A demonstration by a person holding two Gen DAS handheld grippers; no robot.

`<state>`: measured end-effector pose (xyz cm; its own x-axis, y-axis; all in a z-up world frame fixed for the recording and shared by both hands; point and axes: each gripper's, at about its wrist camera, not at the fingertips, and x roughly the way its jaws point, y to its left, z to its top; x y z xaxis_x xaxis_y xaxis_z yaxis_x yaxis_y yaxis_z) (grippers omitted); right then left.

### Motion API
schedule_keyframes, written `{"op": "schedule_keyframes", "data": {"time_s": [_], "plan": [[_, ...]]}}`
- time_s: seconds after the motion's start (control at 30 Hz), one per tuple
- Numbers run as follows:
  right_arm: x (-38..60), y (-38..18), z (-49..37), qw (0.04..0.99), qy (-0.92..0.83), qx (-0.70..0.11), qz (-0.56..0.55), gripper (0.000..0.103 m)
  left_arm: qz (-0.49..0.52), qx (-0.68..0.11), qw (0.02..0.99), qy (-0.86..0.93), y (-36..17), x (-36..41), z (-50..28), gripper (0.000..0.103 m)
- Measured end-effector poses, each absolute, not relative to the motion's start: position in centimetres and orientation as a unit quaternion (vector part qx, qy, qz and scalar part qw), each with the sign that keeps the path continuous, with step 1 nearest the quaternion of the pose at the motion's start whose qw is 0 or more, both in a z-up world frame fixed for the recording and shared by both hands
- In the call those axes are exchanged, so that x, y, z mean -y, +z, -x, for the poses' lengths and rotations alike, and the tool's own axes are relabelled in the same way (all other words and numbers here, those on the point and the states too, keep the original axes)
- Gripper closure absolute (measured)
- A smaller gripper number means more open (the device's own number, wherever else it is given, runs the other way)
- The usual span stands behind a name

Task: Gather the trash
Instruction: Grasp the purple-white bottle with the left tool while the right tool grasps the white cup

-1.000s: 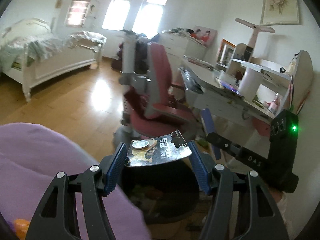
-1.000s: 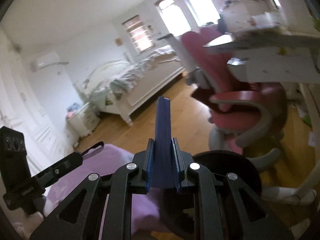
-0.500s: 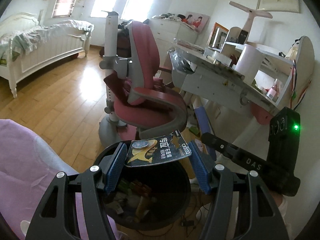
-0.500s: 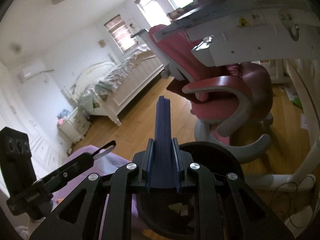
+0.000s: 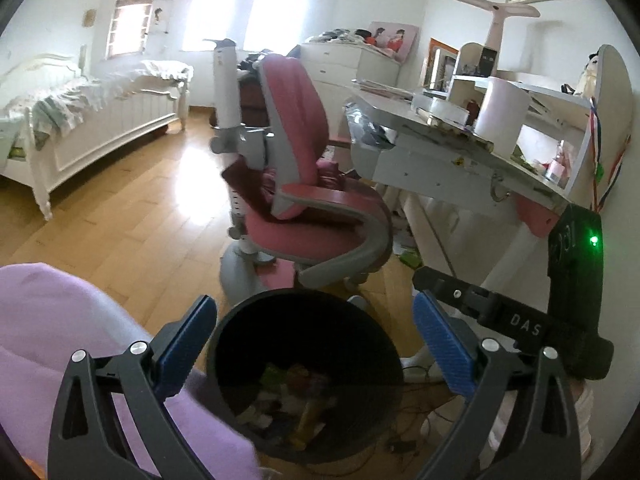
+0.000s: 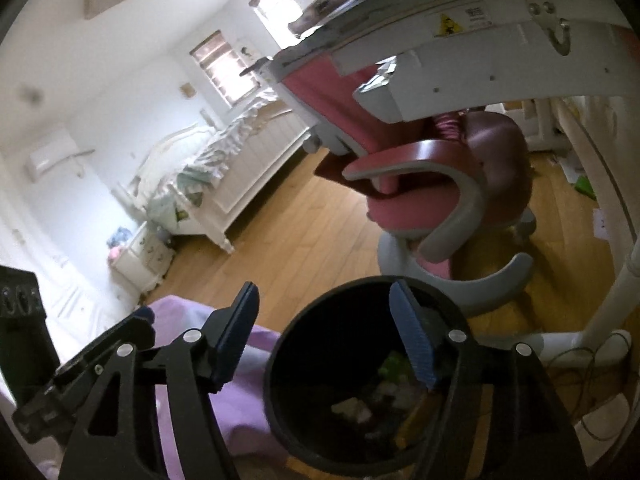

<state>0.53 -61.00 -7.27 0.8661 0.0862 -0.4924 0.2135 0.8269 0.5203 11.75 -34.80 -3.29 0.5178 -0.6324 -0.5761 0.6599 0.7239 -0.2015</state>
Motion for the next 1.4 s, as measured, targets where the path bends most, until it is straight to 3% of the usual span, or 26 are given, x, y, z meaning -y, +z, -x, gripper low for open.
{"op": "schedule_keyframes", "data": {"time_s": [0.43,0.8,0.9,1.07,1.13,1.2,1.27,1.3,1.4], "plan": [[47.2,-5.7,-5.1,0.917,0.117,-0.323,-0.203,0.032,-0.021,-0.317,0.916,-0.246,-2.9,18.3,-9.7,0.006],[34.5,-7.7,-9.1,0.884,0.179,-0.420,-0.102,0.032,-0.163,-0.383,0.898,-0.146,-7.6,3.5,-10.3,0.007],[31.9,-8.4,-9.7,0.874,0.192,-0.440,-0.076,0.032,-0.183,-0.400,0.884,-0.159,-9.0,2.4,-10.8,0.016],[27.1,-9.5,-9.7,0.866,0.216,-0.451,0.003,0.032,-0.199,-0.419,0.866,-0.185,-10.7,2.5,-12.0,0.020],[25.7,-10.0,-10.1,0.863,0.216,-0.455,0.026,0.041,-0.195,-0.426,0.861,-0.196,-11.1,2.7,-12.4,0.026],[24.3,-10.8,-10.5,0.861,0.210,-0.460,0.048,0.049,-0.164,-0.437,0.859,-0.209,-11.1,2.4,-12.8,0.047],[23.9,-11.2,-10.8,0.864,0.204,-0.456,0.063,0.057,-0.134,-0.444,0.861,-0.210,-11.1,2.2,-13.2,0.058],[23.5,-11.3,-10.8,0.865,0.201,-0.455,0.069,0.065,-0.124,-0.443,0.865,-0.201,-11.1,2.1,-13.3,0.062],[23.5,-11.4,-11.2,0.866,0.204,-0.453,0.055,0.066,-0.097,-0.441,0.874,-0.180,-11.1,1.8,-13.2,0.070]]}}
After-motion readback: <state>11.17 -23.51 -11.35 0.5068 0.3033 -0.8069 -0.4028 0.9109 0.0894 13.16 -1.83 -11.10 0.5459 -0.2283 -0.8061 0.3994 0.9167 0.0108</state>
